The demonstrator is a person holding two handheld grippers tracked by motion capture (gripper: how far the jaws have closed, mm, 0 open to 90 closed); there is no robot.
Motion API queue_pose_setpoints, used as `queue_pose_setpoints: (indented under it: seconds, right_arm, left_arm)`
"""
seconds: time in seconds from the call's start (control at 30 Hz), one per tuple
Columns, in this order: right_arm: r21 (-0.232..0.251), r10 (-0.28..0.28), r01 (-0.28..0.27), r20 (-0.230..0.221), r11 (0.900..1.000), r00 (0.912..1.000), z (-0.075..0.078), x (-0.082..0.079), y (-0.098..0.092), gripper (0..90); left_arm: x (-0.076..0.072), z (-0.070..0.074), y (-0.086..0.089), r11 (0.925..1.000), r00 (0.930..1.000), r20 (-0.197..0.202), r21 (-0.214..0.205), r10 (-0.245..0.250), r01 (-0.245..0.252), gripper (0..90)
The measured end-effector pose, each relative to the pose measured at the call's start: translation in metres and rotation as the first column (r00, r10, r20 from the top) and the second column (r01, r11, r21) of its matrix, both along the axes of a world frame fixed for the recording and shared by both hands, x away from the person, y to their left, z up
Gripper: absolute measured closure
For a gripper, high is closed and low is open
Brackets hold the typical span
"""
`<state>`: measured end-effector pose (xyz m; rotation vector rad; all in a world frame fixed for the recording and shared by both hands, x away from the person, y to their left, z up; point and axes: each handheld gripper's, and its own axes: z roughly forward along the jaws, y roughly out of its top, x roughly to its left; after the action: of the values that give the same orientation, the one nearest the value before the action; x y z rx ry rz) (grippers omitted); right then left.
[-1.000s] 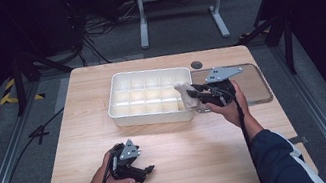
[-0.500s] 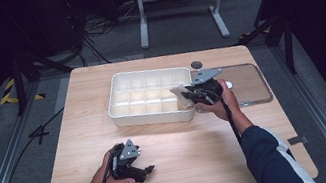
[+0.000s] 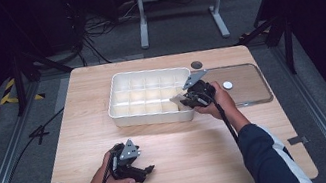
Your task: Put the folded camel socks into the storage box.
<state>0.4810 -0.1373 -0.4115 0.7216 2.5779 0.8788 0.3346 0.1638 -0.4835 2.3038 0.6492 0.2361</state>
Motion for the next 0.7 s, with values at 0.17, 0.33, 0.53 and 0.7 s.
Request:
queue_pose_setpoints:
  seconds: [0.17, 0.33, 0.53, 0.7]
  right_arm:
    - [-0.085, 0.021, -0.023, -0.025, 0.9961, 0.9995, 0.002, 0.003, 0.007, 74.6]
    - [-0.122, 0.019, -0.025, -0.051, 0.9922, 0.9985, 0.002, 0.005, 0.011, 75.9]
    - [-0.168, 0.021, -0.037, -0.094, 0.9851, 0.9953, 0.005, 0.010, 0.016, 76.2]
    - [-0.204, 0.035, -0.062, -0.134, 0.9769, 0.9903, 0.001, 0.014, 0.018, 76.2]
  left_arm:
    - [0.000, 0.000, 0.000, 1.0000, 1.0000, -0.001, 0.000, -0.001, 0.001, 12.9]
    - [0.000, 0.001, 0.000, 1.0000, 1.0000, -0.004, 0.006, -0.002, 0.002, 12.9]
    - [0.000, 0.000, 0.000, 1.0000, 1.0000, -0.002, 0.006, 0.000, 0.000, 12.9]
    - [0.001, 0.000, -0.001, 0.9999, 0.9999, -0.002, 0.003, 0.013, -0.013, 10.8]
